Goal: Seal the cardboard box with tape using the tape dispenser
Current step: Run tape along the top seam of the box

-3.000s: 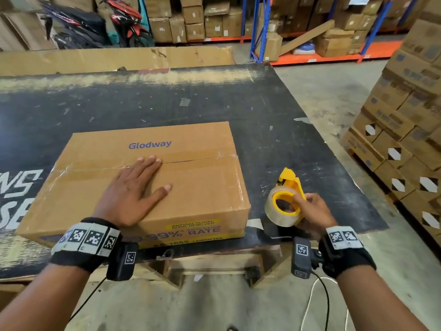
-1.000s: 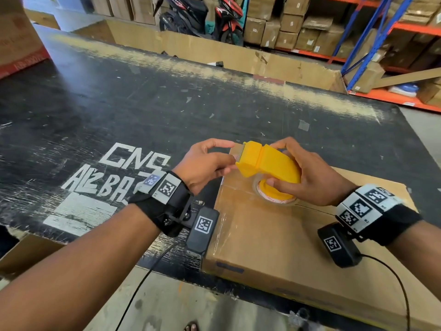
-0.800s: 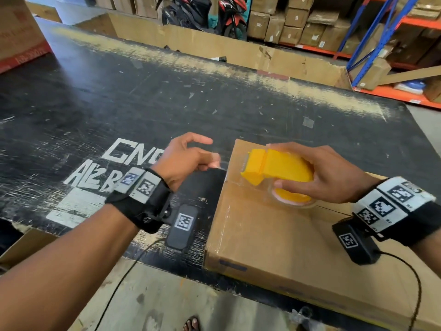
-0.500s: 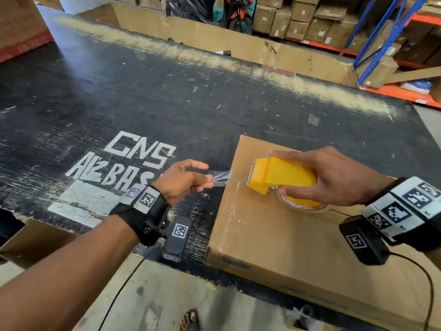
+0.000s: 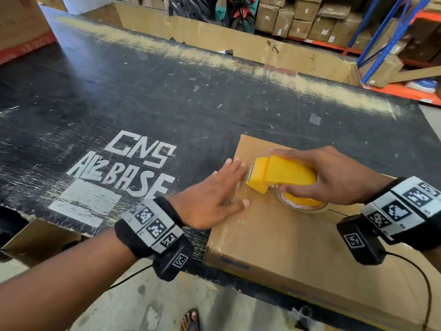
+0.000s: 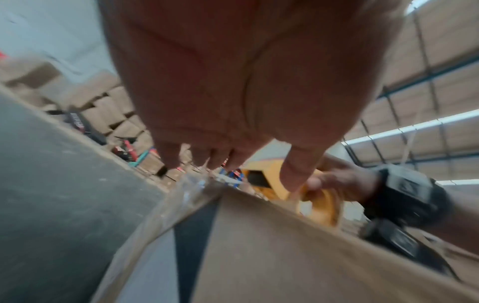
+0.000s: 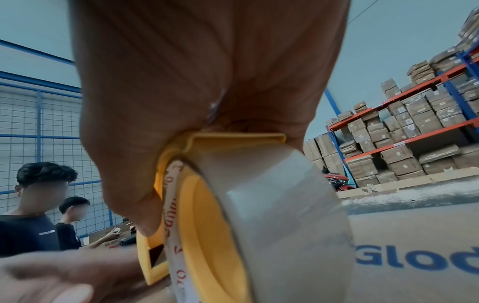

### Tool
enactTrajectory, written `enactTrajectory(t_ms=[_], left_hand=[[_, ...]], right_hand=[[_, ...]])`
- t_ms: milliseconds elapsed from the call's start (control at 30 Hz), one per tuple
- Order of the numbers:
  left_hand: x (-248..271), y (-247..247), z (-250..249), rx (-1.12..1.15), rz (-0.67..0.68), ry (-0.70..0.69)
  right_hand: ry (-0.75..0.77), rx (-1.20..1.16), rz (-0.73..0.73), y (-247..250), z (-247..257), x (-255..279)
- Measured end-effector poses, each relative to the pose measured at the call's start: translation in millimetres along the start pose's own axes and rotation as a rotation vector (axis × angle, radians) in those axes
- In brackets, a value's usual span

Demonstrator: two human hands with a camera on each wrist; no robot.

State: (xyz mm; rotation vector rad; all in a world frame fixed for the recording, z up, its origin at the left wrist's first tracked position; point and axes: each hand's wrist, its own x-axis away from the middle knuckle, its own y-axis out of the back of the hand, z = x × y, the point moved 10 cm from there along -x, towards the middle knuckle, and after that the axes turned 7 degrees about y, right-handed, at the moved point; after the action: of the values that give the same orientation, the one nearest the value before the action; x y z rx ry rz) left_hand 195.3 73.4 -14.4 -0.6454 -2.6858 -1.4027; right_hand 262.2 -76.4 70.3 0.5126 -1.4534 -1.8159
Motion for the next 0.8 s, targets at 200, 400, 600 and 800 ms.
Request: enactTrajectory(t_ms=[200,400,600,800], left_hand=[[-3,-16,3,-0.465,0.039,0.094],[-3,-12,1,-0.502,0.145,0.150],[-1,-10,-9,-0.556,0.220,0.249],[-15,-6,-55,-0.664,0.291,0.404]], right_hand=[[0.109,-0.051,-0.017,1,10,4],[0.036,-0.140,-0.018,24,-51,101],[-0.075,-0.191,-0.029,33,-114,179],[0.051,-0.139,-0.037,23,-125,173]])
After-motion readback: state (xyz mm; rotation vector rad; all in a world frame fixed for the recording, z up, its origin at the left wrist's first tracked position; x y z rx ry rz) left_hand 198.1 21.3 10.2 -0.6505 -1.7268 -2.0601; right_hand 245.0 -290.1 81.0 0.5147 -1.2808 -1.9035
